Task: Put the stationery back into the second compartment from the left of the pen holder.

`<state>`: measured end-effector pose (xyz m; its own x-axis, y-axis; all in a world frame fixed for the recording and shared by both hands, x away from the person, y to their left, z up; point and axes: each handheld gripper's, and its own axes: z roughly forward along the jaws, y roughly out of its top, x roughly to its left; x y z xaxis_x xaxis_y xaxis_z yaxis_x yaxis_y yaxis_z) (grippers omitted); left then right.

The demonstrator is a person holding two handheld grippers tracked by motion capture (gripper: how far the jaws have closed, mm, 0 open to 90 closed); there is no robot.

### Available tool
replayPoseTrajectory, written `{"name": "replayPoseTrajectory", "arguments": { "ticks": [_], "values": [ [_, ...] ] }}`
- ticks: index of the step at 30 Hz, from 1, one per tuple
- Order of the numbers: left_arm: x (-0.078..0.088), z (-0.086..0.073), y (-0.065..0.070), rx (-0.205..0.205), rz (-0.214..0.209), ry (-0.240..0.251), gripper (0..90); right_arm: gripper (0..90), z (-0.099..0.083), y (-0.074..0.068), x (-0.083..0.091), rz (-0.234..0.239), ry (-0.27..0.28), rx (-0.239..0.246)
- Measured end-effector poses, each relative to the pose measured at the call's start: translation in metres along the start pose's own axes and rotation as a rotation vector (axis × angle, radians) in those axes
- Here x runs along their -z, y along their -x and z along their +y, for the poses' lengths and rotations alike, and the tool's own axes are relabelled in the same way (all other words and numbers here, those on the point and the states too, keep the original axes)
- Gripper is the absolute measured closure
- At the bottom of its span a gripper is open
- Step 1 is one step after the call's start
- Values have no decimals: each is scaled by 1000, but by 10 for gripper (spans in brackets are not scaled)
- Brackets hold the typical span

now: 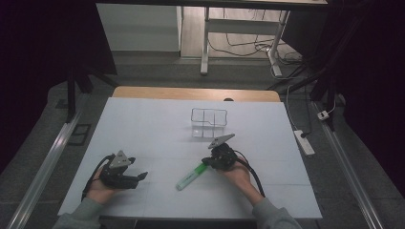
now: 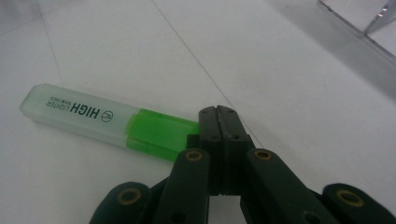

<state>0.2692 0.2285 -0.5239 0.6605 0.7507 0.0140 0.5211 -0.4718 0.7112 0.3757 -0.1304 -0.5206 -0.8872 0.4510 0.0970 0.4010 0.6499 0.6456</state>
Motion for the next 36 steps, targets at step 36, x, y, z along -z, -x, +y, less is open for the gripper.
{"name": "replayPoseTrajectory", "arguments": {
  "ticks": [36],
  "values": [
    [-3,3,4,-15,-16,-13,250,543,-93,17,102,-233,197,-96]
  ]
}}
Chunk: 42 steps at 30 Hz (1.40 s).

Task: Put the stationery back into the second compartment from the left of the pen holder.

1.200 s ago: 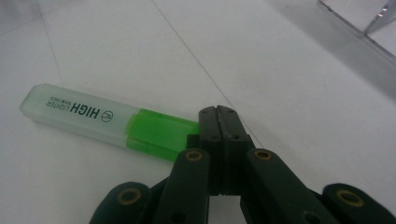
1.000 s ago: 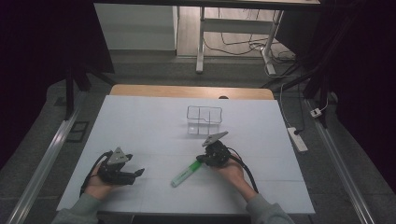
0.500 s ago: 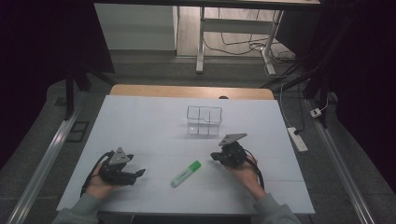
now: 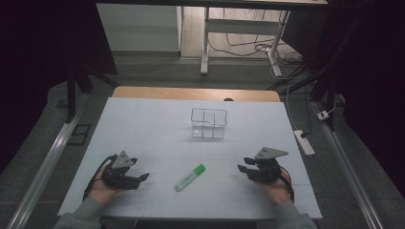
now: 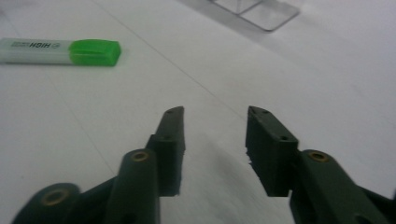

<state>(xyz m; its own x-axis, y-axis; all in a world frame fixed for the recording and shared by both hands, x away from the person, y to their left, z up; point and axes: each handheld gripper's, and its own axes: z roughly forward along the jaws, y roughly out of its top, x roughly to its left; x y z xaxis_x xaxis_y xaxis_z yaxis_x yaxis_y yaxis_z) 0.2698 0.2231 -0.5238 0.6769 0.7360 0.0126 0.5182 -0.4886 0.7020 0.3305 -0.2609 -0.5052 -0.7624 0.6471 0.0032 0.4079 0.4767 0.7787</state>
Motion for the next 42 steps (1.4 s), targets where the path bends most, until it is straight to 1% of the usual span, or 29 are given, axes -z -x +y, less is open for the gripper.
{"name": "replayPoseTrajectory", "arguments": {
  "ticks": [3,5,8,12,14,17,19,22,27,32,37,39,42],
  "values": [
    [0,1,0,5,-3,2,251,493,-7,5,8,-19,25,-4],
    [1,1,0,9,-5,3,252,464,-10,7,11,-19,30,-3],
    [1,2,0,16,-11,3,252,435,-14,10,12,-18,28,2],
    [1,5,1,27,-26,8,260,413,-14,11,11,-19,37,12],
    [1,9,2,32,-35,14,260,406,-14,11,11,-26,34,21],
    [0,16,5,35,-49,12,265,398,-13,12,11,-27,39,16],
    [-2,22,7,40,-63,0,274,395,-13,13,12,-30,39,15],
    [-6,31,12,40,-72,-16,275,390,-13,14,12,-35,38,16],
    [-12,44,19,22,-100,-26,274,384,-13,14,12,-32,34,22],
    [-21,57,25,-10,-142,-30,273,381,-14,13,12,-24,31,23],
    [-33,74,33,-37,-159,-40,273,378,-13,12,13,-21,32,28],
    [-38,81,37,-50,-170,-53,273,378,-13,12,13,-26,31,30],
    [-44,90,43,-67,-173,-75,273,375,-13,12,12,-25,26,34]
  ]
}}
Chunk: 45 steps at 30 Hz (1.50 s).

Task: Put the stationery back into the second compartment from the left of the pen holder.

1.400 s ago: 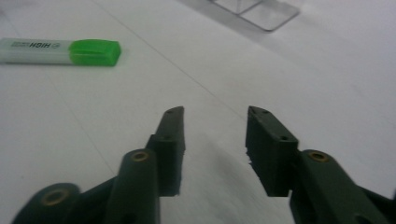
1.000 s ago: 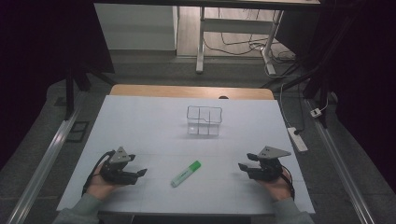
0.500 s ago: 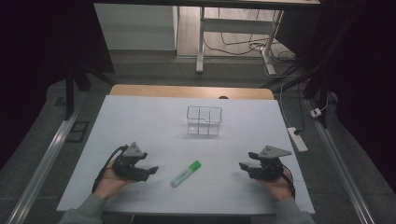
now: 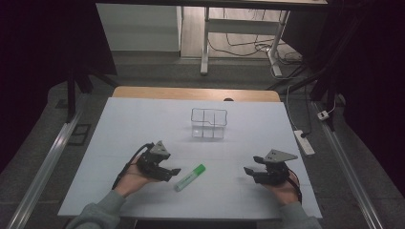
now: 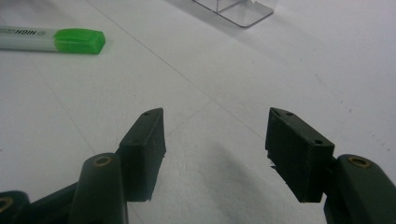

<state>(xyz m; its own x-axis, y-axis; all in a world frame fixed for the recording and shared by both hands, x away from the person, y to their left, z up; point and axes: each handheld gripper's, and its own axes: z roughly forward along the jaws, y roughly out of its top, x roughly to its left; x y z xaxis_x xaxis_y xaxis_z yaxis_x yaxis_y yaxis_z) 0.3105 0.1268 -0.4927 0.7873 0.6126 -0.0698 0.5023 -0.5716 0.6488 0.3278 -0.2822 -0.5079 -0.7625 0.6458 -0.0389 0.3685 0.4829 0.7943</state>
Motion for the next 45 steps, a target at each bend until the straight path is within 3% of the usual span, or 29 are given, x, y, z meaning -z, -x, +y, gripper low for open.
{"name": "replayPoseTrajectory", "arguments": {
  "ticks": [18,30,45],
  "values": [
    [-31,35,15,-28,-76,-97,267,372,-1,0,-2,-4,-13,6],
    [-51,52,21,-40,-67,-163,266,372,-2,-1,-3,-15,-25,16],
    [-76,56,26,-78,-56,-239,308,372,-2,-1,-5,-25,-38,25]
  ]
}}
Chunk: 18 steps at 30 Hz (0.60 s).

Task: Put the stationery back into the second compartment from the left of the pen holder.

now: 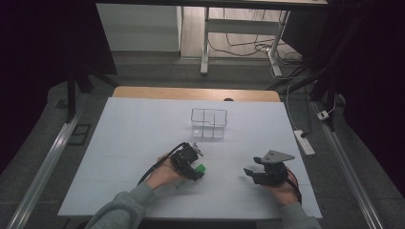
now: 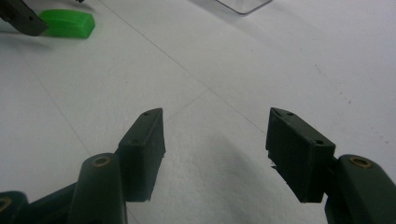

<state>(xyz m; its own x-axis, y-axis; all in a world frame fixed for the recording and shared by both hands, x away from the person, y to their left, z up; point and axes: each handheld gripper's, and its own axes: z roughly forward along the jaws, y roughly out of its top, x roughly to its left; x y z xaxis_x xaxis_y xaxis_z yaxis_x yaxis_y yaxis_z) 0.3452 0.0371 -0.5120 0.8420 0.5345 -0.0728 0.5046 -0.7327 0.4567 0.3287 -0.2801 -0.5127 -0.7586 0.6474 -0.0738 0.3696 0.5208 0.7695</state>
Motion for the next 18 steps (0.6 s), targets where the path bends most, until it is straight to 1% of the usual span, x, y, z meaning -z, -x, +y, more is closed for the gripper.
{"name": "replayPoseTrajectory", "arguments": {
  "ticks": [5,8,10,13,18],
  "values": [
    [-3,2,3,-12,14,-18,331,372,0,-1,-1,-6,-13,8],
    [-3,2,4,-20,33,-22,376,372,0,0,-1,-13,-15,6],
    [-3,2,5,-28,36,-22,405,373,0,0,-1,-15,-17,4],
    [-2,2,9,-38,39,-25,476,372,0,0,-1,-14,-17,6],
    [-1,1,11,-32,39,-21,585,373,0,0,-1,-12,-17,6]
  ]
}}
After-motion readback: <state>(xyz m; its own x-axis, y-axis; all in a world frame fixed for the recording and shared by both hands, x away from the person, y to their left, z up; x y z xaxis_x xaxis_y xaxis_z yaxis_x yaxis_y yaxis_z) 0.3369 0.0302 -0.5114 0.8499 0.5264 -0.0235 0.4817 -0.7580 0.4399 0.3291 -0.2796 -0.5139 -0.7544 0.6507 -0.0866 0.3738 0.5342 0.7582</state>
